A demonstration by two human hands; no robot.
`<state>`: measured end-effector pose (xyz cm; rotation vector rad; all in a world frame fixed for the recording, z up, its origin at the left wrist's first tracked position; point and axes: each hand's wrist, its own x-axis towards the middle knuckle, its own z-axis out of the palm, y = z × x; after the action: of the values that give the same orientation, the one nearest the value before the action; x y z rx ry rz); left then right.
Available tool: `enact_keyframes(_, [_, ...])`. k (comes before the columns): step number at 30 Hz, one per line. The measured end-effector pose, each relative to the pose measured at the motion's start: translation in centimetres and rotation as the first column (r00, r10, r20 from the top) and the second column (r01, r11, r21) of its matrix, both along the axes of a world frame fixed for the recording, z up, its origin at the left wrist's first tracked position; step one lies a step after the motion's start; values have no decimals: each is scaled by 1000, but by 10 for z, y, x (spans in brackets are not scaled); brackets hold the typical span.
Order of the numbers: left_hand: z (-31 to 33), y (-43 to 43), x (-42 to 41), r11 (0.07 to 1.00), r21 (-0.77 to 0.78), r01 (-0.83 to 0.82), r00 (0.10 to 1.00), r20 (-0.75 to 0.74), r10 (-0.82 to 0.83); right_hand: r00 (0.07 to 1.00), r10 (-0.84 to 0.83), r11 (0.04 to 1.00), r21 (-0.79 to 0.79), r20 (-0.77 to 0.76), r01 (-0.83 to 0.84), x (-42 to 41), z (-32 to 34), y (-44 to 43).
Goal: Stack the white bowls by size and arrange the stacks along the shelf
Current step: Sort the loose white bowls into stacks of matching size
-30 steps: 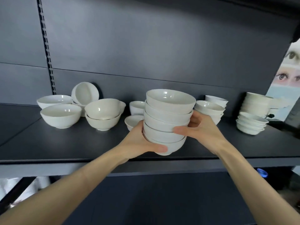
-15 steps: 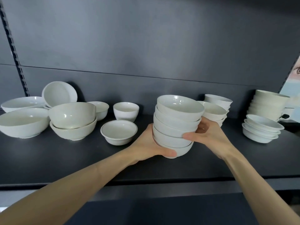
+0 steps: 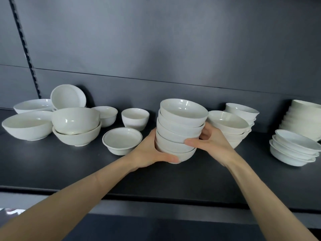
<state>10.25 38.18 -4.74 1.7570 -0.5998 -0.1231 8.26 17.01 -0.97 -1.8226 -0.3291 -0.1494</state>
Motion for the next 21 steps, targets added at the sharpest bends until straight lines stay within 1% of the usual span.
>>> enact_keyframes(5, [-10, 0, -3, 978, 67, -197, 980, 23, 196, 1000, 10, 999, -32, -23, -11, 3, 1, -2])
enact_keyframes(8, [-9, -1, -12, 953, 112, -281, 959, 73, 274, 999, 6, 997, -78, -37, -9, 0, 5, -3])
enact_keyframes(10, [-6, 0, -17, 926, 178, -332, 942, 109, 317, 999, -19, 991, -131, -48, 13, -3, 10, -4])
enact_keyframes(12, [0, 0, -22, 868, 306, -390, 920, 174, 352, 996, -69, 975, -217, -49, 57, -7, 15, -4])
enact_keyframes(15, [15, 0, -32, 730, 509, -456, 889, 290, 354, 990, -136, 916, -387, -43, 109, -13, 24, -3])
enact_keyframes(19, [37, 4, -43, 579, 650, -492, 866, 432, 251, 980, -196, 776, -607, 21, 168, -30, 40, 0])
enact_keyframes(21, [46, 11, -47, 531, 688, -495, 859, 477, 184, 977, -206, 704, -684, 62, 192, -42, 48, 4])
